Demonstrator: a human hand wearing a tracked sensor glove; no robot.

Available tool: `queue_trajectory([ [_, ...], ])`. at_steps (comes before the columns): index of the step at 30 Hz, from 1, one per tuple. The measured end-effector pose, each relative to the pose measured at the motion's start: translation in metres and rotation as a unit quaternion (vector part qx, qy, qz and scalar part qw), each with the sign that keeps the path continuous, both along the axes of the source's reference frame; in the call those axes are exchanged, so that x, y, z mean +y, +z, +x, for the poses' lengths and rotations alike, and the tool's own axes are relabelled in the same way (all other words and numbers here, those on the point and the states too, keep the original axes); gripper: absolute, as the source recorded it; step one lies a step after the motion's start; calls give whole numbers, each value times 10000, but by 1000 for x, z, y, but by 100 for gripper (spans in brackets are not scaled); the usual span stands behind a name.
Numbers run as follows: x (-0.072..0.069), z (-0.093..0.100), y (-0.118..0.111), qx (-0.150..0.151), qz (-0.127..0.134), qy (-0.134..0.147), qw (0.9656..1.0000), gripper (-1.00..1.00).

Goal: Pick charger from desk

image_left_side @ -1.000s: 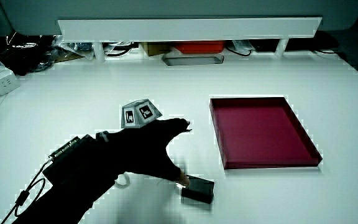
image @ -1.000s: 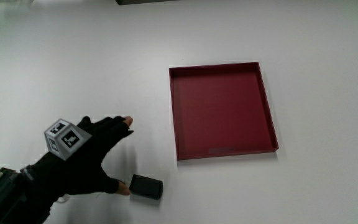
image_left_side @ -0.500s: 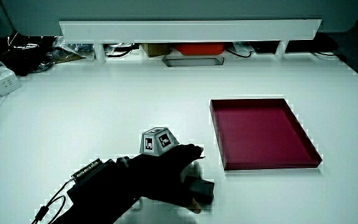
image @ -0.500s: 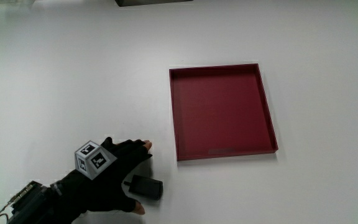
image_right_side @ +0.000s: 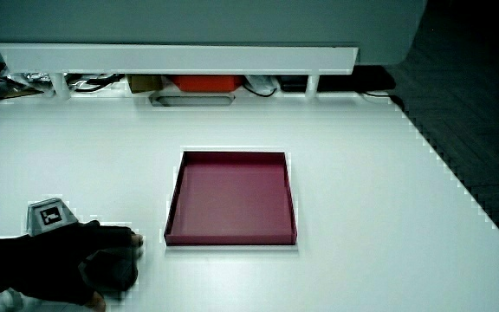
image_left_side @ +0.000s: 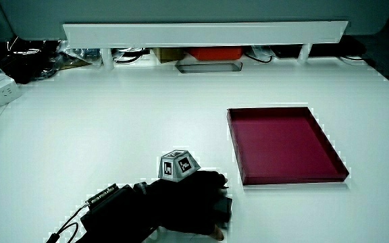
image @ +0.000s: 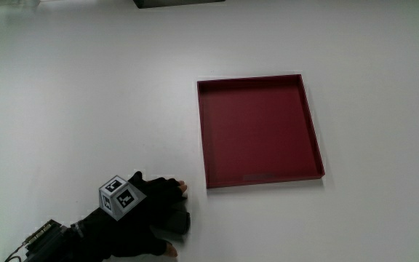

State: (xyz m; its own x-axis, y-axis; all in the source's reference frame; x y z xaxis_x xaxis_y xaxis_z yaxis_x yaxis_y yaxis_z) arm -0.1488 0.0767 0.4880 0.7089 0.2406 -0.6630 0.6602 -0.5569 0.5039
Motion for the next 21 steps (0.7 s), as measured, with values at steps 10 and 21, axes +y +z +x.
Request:
queue_trajectory([
  [10, 2, 1, -5, 137, 330, -75, 9993, 46],
  [21, 4, 1, -7, 363, 621, -137, 9973, 88],
])
